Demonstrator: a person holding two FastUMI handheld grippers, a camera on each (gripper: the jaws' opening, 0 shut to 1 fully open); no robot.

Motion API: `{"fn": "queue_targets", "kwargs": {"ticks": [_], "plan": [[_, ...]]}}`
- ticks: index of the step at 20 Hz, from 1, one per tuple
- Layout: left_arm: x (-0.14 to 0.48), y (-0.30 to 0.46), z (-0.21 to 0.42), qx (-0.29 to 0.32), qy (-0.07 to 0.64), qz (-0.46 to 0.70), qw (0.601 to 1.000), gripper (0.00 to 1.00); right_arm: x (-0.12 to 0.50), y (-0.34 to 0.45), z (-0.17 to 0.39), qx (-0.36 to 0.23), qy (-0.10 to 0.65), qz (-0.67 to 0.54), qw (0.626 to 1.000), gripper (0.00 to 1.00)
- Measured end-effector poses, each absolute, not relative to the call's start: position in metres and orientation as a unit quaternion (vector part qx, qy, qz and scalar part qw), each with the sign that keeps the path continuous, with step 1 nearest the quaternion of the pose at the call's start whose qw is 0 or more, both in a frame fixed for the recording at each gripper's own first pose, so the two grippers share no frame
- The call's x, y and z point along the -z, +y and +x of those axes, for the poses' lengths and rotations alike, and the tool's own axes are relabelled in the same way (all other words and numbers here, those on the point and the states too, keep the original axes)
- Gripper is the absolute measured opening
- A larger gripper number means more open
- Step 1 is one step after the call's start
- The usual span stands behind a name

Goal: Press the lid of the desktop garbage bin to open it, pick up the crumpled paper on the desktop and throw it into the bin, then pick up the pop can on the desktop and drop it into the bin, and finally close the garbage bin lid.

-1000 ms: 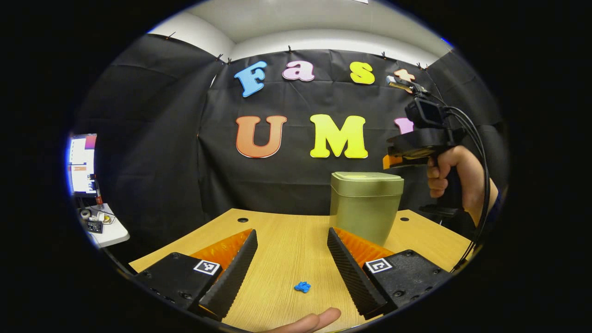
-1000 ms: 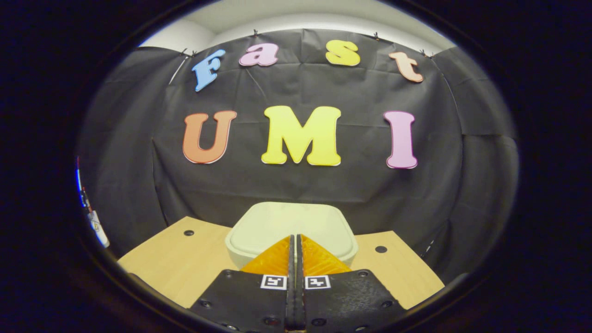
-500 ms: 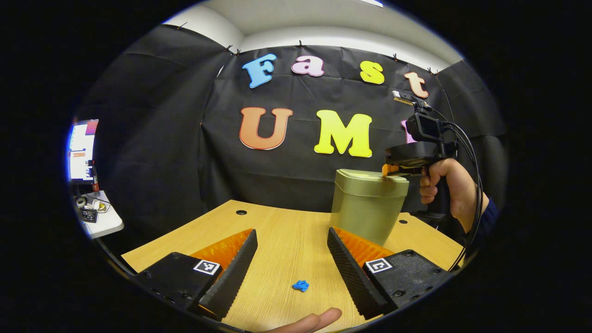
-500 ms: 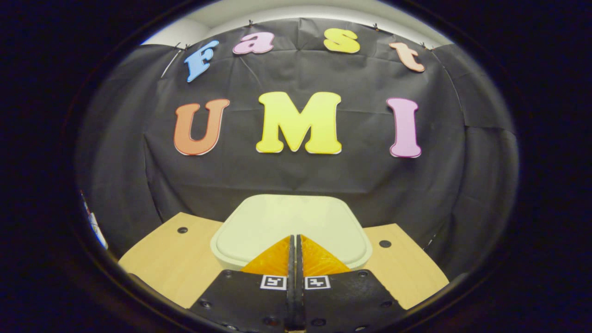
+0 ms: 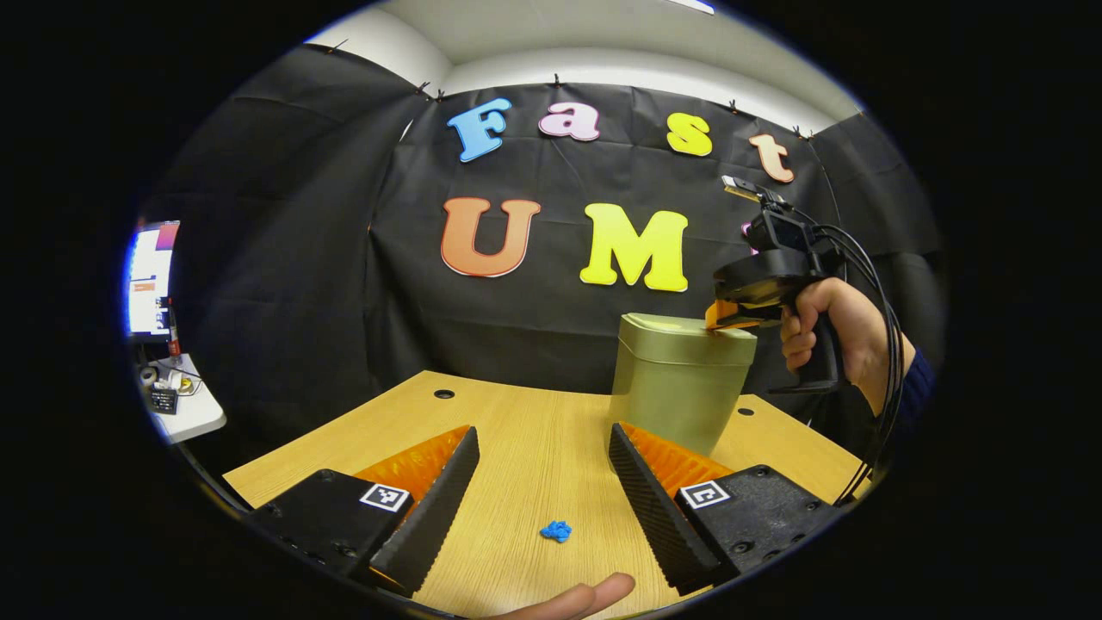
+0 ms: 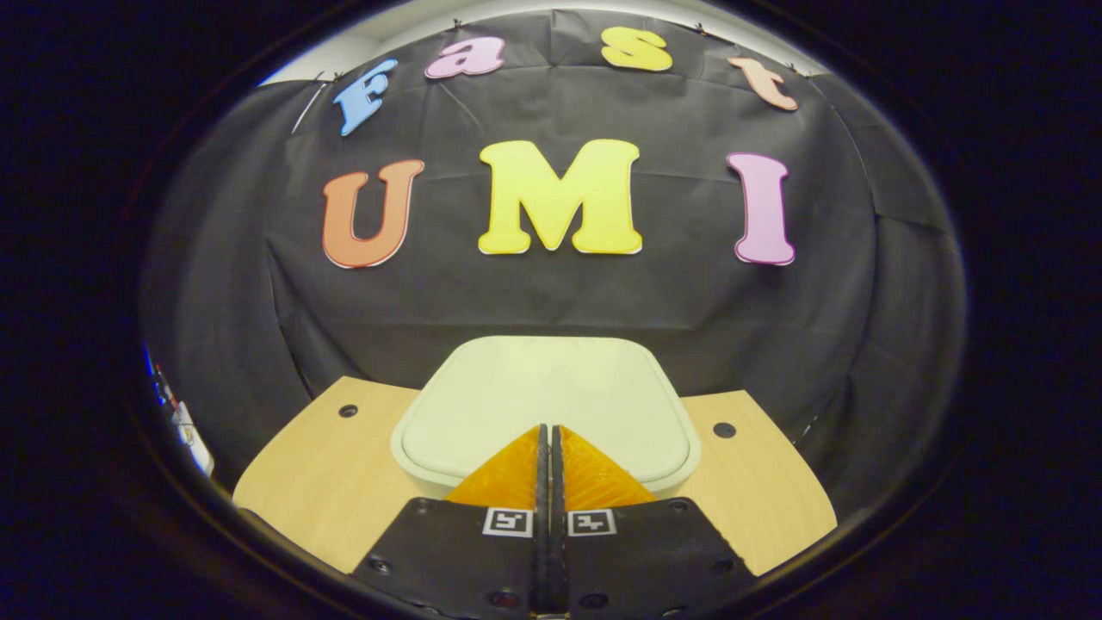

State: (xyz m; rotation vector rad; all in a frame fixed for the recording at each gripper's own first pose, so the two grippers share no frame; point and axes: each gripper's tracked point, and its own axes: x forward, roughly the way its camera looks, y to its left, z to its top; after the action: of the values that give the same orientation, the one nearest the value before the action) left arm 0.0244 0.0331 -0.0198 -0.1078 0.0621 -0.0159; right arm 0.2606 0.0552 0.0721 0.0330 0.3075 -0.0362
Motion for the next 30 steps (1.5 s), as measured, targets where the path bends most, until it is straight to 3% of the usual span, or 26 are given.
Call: {"fn": "queue_targets", "kwargs": {"ticks": [5, 23, 26, 28, 30], "plan": [[0.018, 0.031, 0.023, 0.017, 0.024, -0.036, 0.999, 0.98, -0.085, 0.055, 0.243, -0.004, 0.139, 0.092, 0.986, 0.00], [0.033, 0.027, 0.030, 0.011, 0.041, -0.009, 0.999, 0.98, -0.095, 0.050, 0.101, -0.053, 0.002, 0.008, 0.999, 0.02], [0.035, 0.028, 0.030, 0.009, 0.049, -0.001, 0.999, 0.98, -0.091, 0.039, 0.082, -0.049, -0.015, 0.030, 0.998, 0.39], [0.035, 0.030, 0.029, 0.000, 0.051, -0.003, 0.999, 0.98, -0.088, 0.033, 0.073, -0.047, -0.029, 0.022, 0.998, 0.44], [0.035, 0.028, 0.031, -0.001, 0.051, -0.017, 0.999, 0.98, -0.084, 0.024, 0.063, -0.044, -0.037, 0.019, 0.998, 0.59]]}}
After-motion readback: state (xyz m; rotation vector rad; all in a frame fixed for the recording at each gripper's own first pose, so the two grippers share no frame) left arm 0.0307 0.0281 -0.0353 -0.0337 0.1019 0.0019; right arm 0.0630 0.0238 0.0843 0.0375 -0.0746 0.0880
